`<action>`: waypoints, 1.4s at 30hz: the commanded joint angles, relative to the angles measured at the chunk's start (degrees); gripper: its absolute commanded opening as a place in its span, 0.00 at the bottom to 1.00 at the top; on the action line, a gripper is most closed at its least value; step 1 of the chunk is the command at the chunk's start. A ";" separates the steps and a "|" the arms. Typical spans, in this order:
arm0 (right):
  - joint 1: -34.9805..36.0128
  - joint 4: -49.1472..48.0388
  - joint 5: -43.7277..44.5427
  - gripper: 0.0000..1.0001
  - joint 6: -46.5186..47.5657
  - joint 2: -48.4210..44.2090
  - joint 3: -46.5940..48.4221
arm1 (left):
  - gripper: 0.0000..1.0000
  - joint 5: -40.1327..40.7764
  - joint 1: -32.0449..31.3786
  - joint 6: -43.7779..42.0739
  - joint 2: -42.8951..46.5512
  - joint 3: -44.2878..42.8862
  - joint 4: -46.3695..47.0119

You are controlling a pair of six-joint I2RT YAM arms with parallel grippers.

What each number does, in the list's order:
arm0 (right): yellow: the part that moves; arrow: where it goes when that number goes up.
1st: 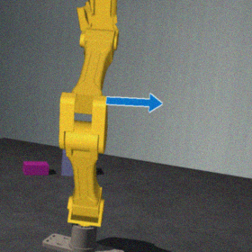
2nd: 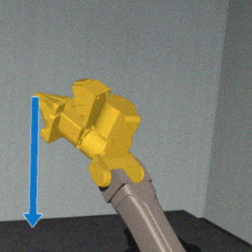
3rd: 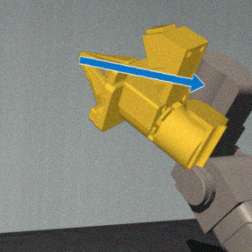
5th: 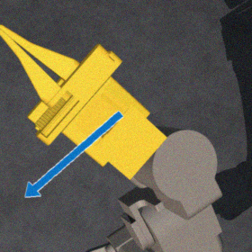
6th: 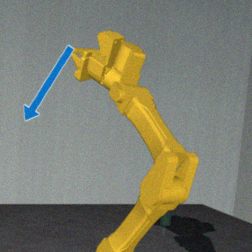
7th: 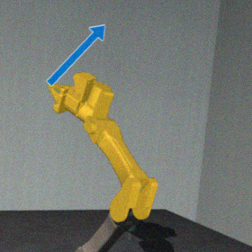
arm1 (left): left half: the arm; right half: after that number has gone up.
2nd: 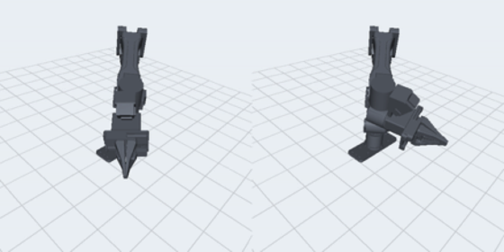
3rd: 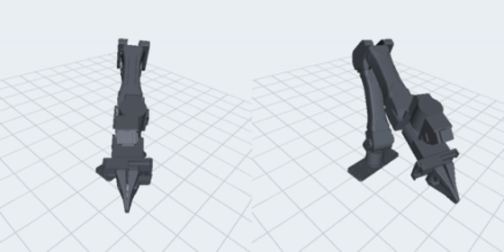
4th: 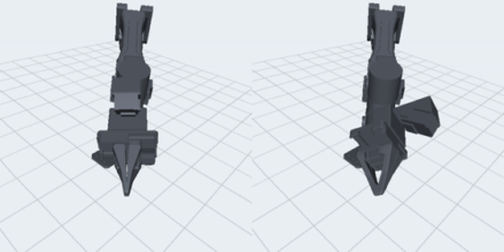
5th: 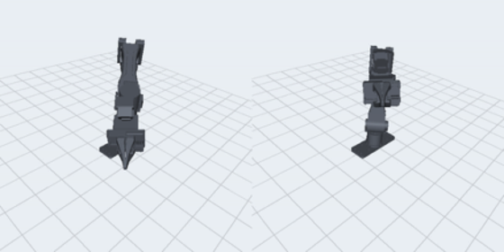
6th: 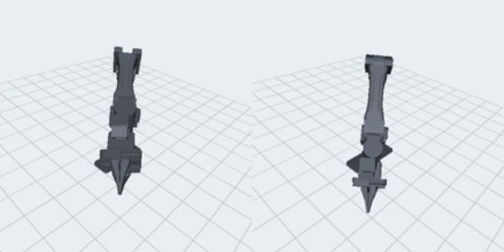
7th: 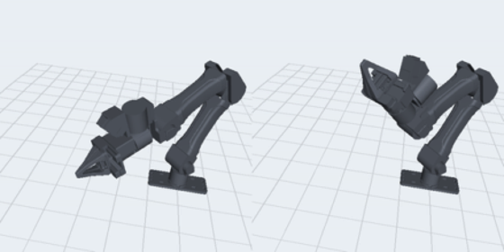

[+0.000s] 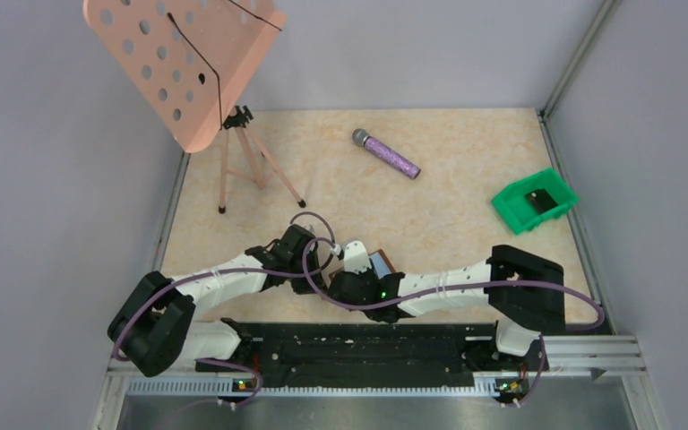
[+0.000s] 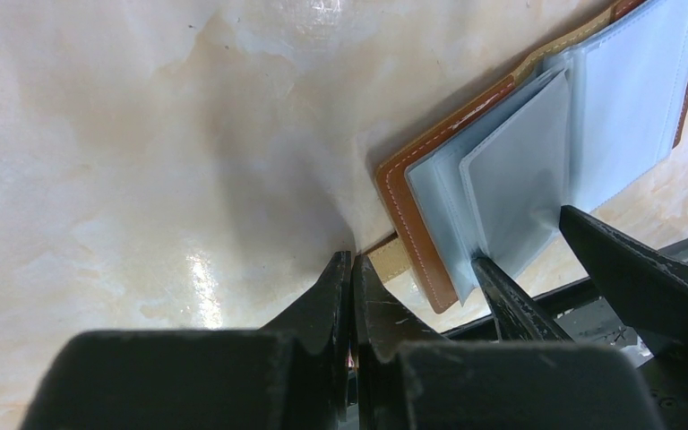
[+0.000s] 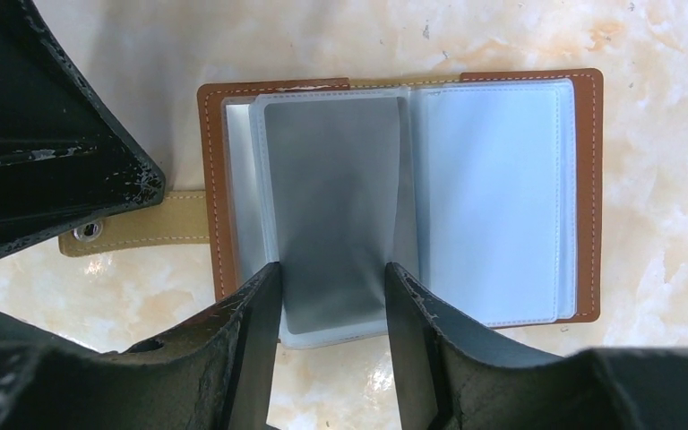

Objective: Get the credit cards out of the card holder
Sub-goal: Remove the credit card from the card holder.

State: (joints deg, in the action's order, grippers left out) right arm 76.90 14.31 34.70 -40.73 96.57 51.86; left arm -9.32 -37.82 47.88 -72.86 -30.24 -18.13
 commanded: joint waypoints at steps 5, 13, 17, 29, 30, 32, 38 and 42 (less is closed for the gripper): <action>0.68 0.46 1.49 0.45 -1.19 -4.22 -0.70 | 0.05 1.30 0.11 -0.54 0.79 0.35 -0.23; 0.67 1.51 2.71 0.45 -2.03 -5.24 -1.06 | 0.05 1.32 0.10 -0.48 1.20 0.36 -0.40; 0.65 2.87 3.90 0.45 -2.58 -6.68 -1.44 | 0.05 1.40 0.12 -0.54 1.23 0.36 -0.44; -2.47 5.47 5.53 0.45 -5.07 -16.18 -7.75 | 0.05 1.28 0.12 -0.59 1.14 -0.55 -0.86; -2.99 5.47 5.31 0.45 -5.23 -17.17 -8.48 | 0.05 1.32 0.04 -0.65 1.09 -0.68 -0.92; -4.14 5.20 4.32 0.46 -5.31 -19.36 -9.87 | 0.05 1.32 0.07 -0.72 0.86 -1.30 -1.11; -8.22 0.32 -0.88 0.46 -3.40 -25.94 -14.00 | 0.09 2.61 0.11 -1.84 0.31 -5.59 -3.83; -11.50 -4.00 -7.32 0.47 -0.52 -29.52 -16.18 | 0.15 3.79 0.12 -2.04 1.32 -9.08 -5.51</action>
State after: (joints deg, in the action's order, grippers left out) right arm 68.25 16.91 33.91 -44.14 71.07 37.08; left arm -7.66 -37.82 46.89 -72.88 -34.63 -22.20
